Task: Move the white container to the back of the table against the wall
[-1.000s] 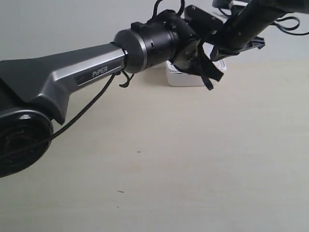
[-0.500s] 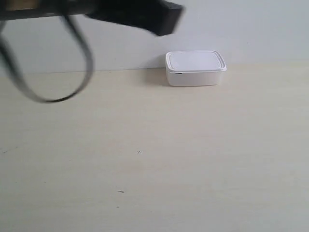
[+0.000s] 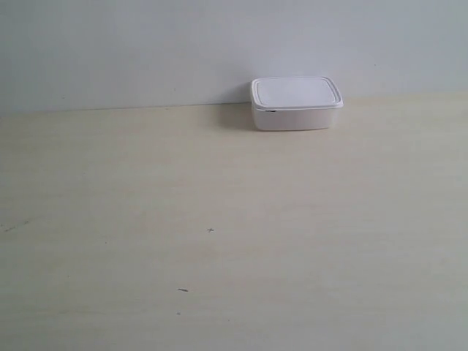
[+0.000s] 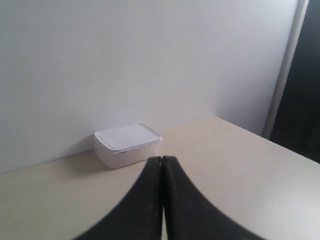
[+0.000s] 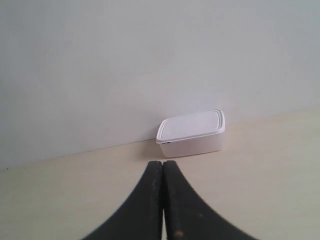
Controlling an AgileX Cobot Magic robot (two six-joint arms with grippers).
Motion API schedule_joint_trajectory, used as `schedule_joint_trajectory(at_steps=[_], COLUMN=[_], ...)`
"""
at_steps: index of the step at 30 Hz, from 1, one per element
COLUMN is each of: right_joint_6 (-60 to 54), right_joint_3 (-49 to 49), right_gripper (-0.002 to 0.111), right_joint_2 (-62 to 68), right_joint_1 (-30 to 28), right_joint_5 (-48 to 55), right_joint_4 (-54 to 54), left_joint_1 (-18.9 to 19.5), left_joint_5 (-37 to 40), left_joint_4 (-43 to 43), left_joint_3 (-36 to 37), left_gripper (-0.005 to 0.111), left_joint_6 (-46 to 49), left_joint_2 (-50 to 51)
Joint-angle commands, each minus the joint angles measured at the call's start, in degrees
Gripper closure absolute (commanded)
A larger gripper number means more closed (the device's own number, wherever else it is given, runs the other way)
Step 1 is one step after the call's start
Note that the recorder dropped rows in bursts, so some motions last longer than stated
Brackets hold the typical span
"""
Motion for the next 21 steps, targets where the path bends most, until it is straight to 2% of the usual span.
schedule_joint_trajectory(at_steps=[1,16,19,21], right_joint_6=[0.8,0.8,0.8,0.8], right_joint_3=[0.4,0.4,0.4,0.4], right_gripper=[0.108,0.108,0.108,0.108], right_joint_2=[-0.2,-0.4,-1.0,-2.6], right_joint_1=[0.0,0.0,0.0,0.0], right_joint_5=[1.5,1.5,1.5,1.5], right_joint_4=[0.0,0.0,0.0,0.0], left_joint_1=[-0.1,-0.1,2.1,5.3], left_joint_5=[1.4,1.4,0.0,-1.9], left_joint_4=[-7.3,-8.4,-8.4,-8.4], left_joint_3=[0.4,0.5,0.5,0.5], left_gripper=[0.107,0.107,0.107,0.107], left_joint_6=[-2.7,-2.5,-2.5,-2.5], left_joint_2=[-0.2,-0.9,-1.7,-2.8])
